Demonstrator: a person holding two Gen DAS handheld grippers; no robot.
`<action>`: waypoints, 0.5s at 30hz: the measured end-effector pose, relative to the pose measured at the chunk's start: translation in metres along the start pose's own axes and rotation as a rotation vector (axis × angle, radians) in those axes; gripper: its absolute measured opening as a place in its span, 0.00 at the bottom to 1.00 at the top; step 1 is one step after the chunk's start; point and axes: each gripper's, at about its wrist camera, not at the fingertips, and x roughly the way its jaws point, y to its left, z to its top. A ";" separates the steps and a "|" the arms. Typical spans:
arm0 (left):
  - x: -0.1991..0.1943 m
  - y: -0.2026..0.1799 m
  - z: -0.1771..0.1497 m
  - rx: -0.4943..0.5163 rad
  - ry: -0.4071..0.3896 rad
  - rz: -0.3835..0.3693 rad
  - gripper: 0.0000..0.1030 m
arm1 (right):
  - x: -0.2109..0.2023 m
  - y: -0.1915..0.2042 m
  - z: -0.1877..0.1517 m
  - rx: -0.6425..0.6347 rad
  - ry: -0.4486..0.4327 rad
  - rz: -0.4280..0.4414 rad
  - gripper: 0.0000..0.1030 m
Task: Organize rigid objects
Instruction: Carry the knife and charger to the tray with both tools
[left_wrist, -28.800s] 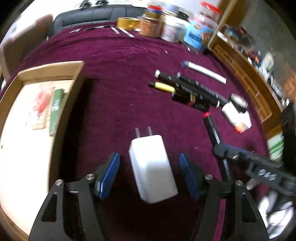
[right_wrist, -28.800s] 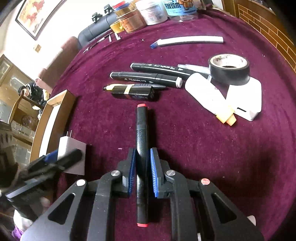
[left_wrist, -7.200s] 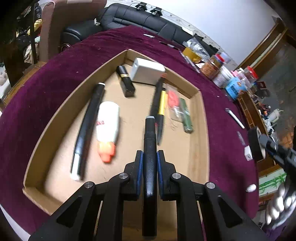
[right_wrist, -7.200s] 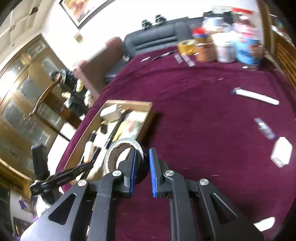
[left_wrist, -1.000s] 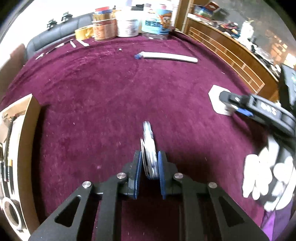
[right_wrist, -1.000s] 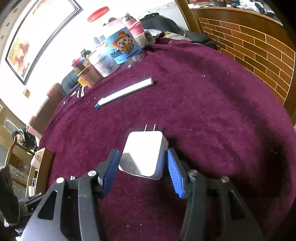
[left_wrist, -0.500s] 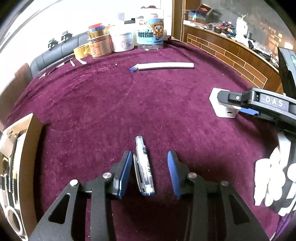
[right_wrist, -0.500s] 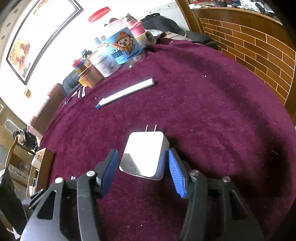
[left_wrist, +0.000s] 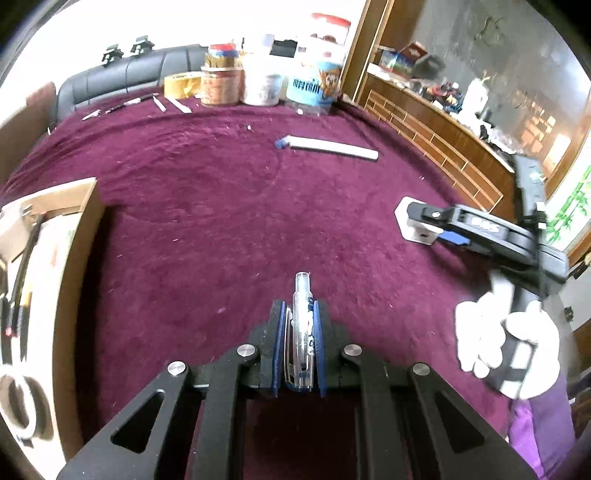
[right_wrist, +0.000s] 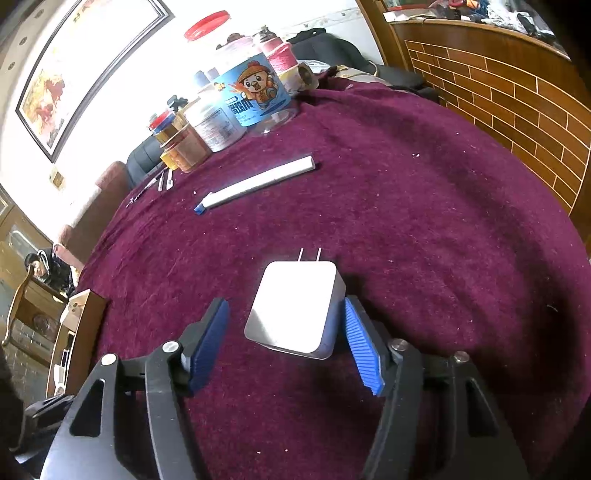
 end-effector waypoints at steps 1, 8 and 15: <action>-0.006 0.001 -0.003 -0.003 -0.008 -0.007 0.11 | 0.000 0.001 0.000 -0.002 0.001 -0.005 0.61; -0.048 0.016 -0.023 -0.021 -0.059 -0.035 0.11 | 0.017 0.039 0.001 -0.182 0.088 -0.254 0.59; -0.085 0.054 -0.042 -0.095 -0.124 -0.043 0.11 | 0.015 0.039 0.002 -0.193 0.133 -0.335 0.45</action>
